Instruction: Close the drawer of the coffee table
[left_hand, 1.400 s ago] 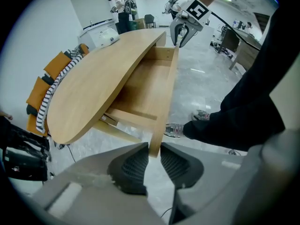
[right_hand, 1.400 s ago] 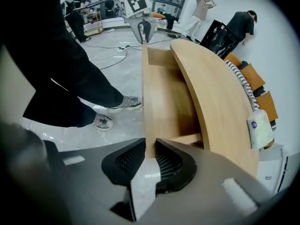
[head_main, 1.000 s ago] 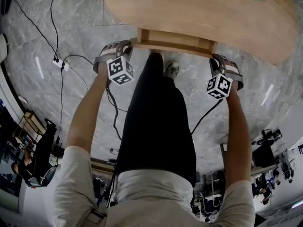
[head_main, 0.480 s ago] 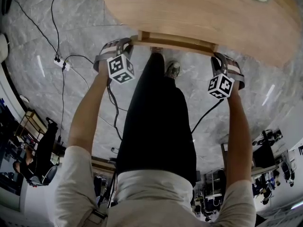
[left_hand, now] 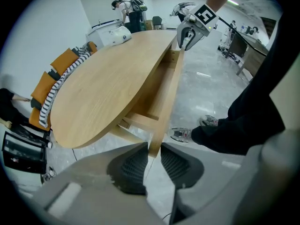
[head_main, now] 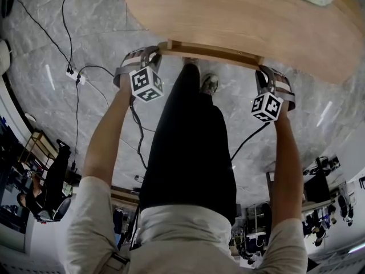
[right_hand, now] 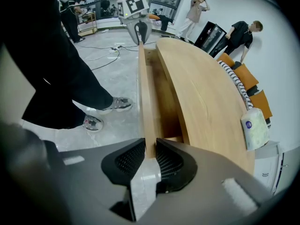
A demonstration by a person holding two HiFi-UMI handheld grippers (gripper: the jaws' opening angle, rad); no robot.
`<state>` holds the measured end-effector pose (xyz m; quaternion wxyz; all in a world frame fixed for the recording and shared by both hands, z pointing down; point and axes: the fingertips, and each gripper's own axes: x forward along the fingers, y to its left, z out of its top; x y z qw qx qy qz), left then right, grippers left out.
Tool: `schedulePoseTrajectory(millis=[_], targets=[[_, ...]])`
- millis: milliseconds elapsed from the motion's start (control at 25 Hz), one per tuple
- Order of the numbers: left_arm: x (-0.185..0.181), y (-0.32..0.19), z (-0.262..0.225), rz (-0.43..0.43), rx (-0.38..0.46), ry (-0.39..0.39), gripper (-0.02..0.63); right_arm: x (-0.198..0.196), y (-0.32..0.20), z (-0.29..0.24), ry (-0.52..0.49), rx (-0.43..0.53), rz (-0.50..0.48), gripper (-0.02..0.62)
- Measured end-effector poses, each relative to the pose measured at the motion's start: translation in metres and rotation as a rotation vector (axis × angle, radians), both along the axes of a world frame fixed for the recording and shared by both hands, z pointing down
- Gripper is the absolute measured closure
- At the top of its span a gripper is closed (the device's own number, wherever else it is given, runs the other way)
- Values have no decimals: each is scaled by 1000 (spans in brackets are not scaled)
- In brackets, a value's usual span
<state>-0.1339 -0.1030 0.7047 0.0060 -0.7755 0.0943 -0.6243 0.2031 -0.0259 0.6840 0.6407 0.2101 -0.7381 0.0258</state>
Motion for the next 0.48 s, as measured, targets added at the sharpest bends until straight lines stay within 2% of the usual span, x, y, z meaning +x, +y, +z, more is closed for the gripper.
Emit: schedulePoseTrajectory(millis=[200, 480], targets=[[-1, -8, -2, -49, 18, 14, 495, 0, -8, -1, 0, 20, 18, 514], [0, -16, -2, -67, 23, 16, 494, 2, -17, -2, 11, 63, 47, 509]])
